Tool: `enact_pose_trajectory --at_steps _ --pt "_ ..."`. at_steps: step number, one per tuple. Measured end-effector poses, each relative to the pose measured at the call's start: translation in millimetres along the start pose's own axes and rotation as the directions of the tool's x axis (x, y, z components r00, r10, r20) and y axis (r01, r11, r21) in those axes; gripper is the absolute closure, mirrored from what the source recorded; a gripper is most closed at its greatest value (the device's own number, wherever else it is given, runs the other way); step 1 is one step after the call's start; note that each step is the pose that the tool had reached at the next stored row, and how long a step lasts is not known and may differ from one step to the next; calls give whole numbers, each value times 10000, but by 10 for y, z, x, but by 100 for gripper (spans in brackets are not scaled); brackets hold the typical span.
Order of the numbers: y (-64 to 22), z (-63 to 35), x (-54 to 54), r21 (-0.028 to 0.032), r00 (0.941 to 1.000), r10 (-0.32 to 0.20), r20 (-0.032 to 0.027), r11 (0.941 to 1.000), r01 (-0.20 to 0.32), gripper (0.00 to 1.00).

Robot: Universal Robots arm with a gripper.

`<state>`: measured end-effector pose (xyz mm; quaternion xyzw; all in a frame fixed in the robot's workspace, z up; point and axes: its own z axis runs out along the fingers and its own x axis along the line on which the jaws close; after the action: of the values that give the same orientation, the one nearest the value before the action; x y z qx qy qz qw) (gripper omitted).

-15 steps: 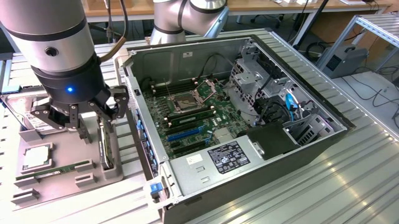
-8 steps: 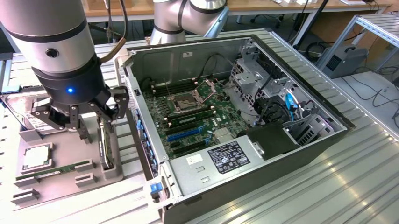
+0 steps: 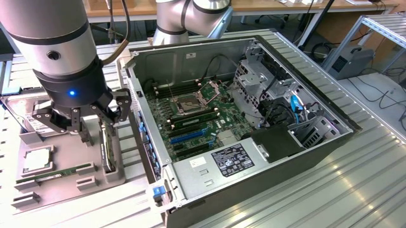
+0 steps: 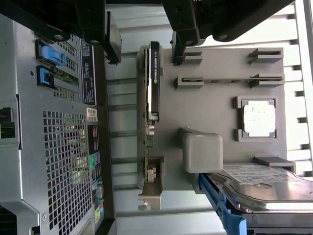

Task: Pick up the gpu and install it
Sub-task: 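Pick up the gpu and move the gpu toward the slot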

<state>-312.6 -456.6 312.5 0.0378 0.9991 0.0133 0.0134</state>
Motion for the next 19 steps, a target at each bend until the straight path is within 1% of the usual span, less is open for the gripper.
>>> enact_pose_trajectory --at_steps 19 --pt "-1 42 1 -1 10000 0 1 10000 0 46"
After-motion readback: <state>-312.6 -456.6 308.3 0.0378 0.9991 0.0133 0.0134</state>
